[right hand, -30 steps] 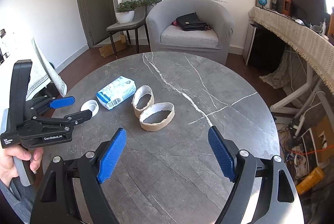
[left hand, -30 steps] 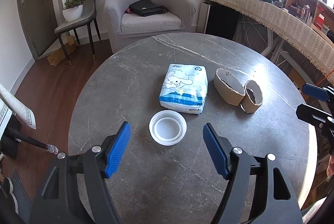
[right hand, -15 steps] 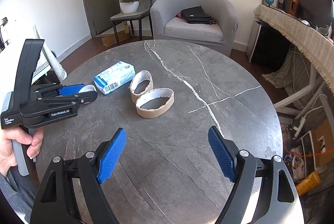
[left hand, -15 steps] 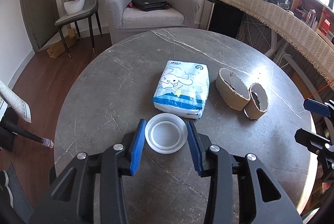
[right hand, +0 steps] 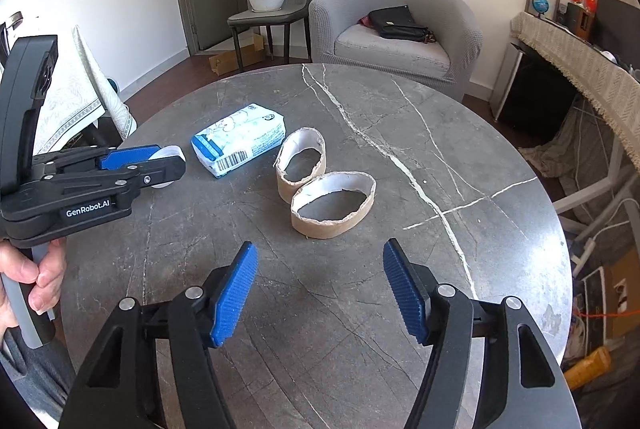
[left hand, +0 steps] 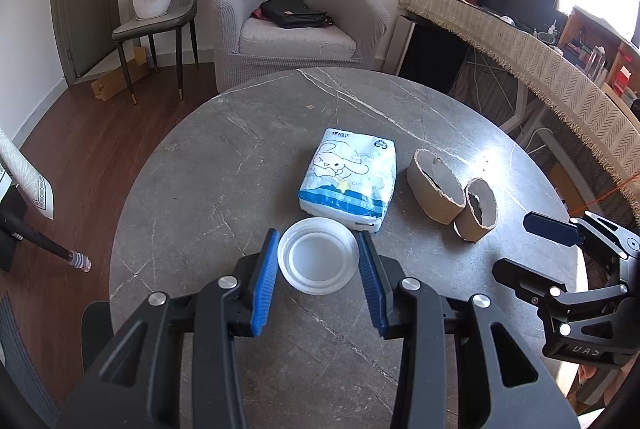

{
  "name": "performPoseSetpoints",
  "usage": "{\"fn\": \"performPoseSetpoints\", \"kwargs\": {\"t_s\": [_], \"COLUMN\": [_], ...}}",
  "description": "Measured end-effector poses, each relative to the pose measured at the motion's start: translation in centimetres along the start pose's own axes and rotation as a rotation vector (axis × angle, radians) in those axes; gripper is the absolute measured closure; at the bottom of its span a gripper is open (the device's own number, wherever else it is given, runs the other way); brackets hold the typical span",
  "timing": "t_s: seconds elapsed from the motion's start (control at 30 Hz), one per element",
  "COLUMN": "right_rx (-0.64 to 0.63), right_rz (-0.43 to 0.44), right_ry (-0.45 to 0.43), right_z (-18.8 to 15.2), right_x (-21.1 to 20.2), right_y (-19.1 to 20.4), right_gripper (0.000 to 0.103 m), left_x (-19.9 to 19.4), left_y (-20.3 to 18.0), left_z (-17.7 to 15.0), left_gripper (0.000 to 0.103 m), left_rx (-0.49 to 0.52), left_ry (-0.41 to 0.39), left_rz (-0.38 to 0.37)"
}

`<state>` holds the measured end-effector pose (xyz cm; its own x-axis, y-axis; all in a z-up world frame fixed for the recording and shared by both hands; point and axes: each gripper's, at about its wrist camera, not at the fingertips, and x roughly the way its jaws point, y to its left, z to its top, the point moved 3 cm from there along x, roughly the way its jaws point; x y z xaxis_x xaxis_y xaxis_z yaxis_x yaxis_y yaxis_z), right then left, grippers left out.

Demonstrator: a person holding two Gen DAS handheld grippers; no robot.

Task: Collect trash
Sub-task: 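Grasp the wide white lid with left tool while right tool grasps a cardboard tape roll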

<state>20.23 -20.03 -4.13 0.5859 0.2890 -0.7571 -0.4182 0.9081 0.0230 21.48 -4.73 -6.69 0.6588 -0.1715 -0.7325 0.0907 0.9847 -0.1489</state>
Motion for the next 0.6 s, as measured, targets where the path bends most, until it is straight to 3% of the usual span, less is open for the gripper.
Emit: {"fn": "performPoseSetpoints", "kwargs": {"t_s": [0.4, 0.6], "right_rx": [0.061, 0.091], "right_rz": [0.005, -0.01], "right_ry": [0.023, 0.026], "right_z": [1.3, 1.9], "right_x": [2.5, 3.2], "right_y": [0.0, -0.7], "right_gripper": [0.037, 0.045], "left_x": [-0.5, -0.8], "left_y": [0.0, 0.9], "left_z": [-0.2, -0.1], "left_gripper": [0.061, 0.061], "left_rx": [0.006, -0.003], "left_ry": [0.0, 0.002], "left_rz": [-0.012, -0.005]}}
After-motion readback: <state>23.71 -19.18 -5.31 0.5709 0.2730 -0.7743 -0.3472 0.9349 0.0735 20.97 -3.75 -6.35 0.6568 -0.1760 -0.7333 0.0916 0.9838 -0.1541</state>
